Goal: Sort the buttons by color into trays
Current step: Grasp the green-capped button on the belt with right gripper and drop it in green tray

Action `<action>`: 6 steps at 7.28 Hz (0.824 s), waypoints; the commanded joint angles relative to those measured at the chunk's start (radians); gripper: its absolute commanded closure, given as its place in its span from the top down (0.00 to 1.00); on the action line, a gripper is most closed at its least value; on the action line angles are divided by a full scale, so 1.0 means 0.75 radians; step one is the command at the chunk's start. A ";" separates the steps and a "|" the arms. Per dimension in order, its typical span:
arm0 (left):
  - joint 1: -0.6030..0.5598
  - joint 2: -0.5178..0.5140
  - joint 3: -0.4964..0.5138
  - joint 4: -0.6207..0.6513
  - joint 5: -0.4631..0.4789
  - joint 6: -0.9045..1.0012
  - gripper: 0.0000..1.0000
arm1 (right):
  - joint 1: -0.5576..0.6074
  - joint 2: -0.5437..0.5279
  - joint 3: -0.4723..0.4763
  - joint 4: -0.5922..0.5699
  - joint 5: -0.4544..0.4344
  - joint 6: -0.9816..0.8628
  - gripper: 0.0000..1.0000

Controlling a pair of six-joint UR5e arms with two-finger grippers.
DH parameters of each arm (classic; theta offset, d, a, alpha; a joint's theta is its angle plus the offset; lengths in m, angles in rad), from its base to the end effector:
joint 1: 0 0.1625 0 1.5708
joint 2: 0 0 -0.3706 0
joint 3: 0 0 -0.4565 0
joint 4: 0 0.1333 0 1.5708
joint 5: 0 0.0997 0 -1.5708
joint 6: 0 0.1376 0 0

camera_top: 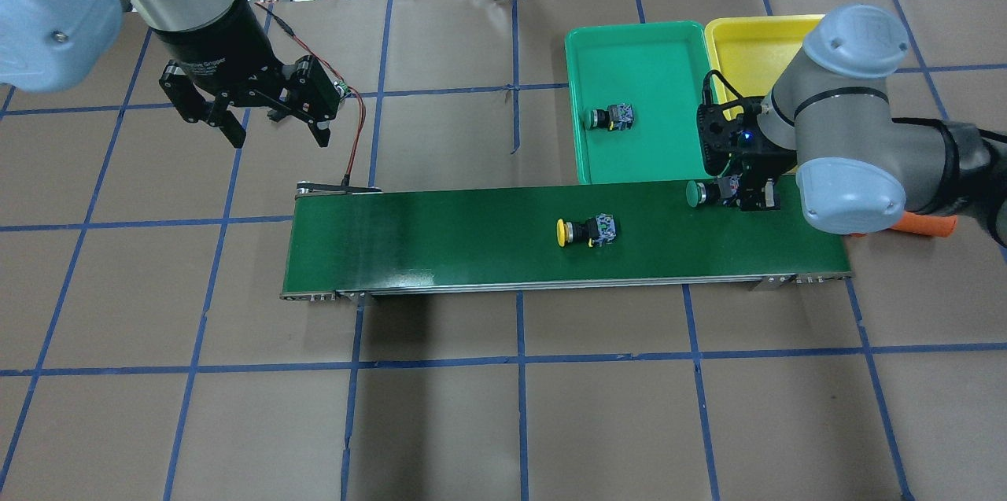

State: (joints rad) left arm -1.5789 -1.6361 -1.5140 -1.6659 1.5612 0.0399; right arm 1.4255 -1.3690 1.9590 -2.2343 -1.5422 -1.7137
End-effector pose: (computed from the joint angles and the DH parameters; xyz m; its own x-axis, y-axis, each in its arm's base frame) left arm -0.1392 -0.5645 0.3813 -0.9988 0.0468 0.0137 0.0479 0.9935 0.1030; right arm 0.0543 -0.5771 0.1417 -0.0020 -0.9970 0.0767 -0.9998 0.0007 -0.0178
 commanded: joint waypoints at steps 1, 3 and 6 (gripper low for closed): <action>0.001 -0.001 0.000 0.000 0.000 0.000 1.00 | -0.003 0.138 -0.216 0.036 -0.018 0.002 0.13; -0.001 -0.003 0.000 0.000 0.000 0.000 1.00 | -0.007 0.230 -0.327 0.034 -0.004 -0.002 0.13; 0.001 -0.013 0.000 0.000 -0.004 0.002 1.00 | 0.012 0.320 -0.332 0.046 -0.001 0.013 0.82</action>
State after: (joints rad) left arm -1.5788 -1.6410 -1.5141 -1.6659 1.5609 0.0402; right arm 1.4305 -1.1456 1.7096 -2.2045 -1.5400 -1.7049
